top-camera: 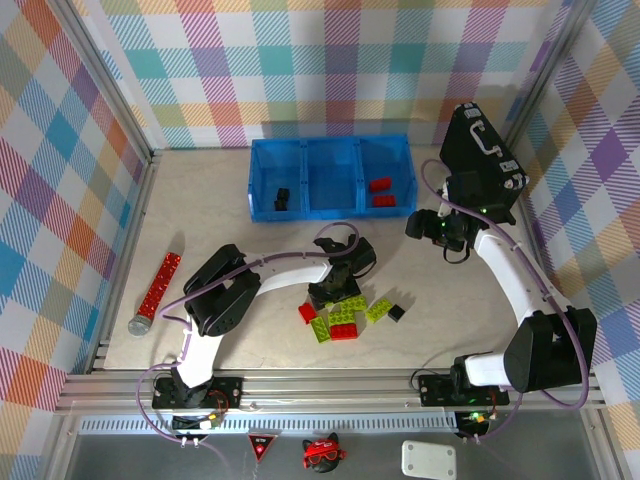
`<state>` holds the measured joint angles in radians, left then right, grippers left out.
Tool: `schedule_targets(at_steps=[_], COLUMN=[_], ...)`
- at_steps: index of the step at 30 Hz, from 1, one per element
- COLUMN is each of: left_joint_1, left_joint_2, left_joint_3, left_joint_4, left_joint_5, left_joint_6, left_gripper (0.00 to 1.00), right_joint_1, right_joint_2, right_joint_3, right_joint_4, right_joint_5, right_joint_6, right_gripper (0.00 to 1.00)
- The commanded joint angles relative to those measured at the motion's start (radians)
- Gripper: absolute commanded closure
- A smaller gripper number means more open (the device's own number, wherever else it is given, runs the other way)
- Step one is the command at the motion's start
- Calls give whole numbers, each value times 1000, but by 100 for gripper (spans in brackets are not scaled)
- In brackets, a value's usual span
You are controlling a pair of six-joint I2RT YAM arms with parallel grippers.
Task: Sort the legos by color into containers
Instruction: Pick up the lego from the middle-left of the table.
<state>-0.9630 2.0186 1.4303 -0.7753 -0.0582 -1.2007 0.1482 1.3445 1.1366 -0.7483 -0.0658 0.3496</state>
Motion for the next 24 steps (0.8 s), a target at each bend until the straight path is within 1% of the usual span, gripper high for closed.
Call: schedule_targets(at_steps=[1,4,13,19,24], left_joint_1=[9,10,21,33,54], left_joint_2=[12,-2,-42,-67,-102], left_joint_3=[-9,-13,-2,27,42], left_joint_4=[20,19,-8,-38,-27], left_joint_5=[19,10,-37,-87,-116], left_joint_6=[-23,-22,21,97,205], left_gripper=[33,35,37,38,38], right_joint_1=[-10,-12,-13,-13,-13], right_joint_2=[-22,-22,-24,-31,-46], right_joint_3=[-11,-10,-15,-19,-20], right_joint_4=[9,9,6,-3,-20], right_joint_5=[-25,-29,-32,-26,-16], right_joint_6=[-19,-18,-16,-14,-9], right_gripper=[24,24,24,24,24])
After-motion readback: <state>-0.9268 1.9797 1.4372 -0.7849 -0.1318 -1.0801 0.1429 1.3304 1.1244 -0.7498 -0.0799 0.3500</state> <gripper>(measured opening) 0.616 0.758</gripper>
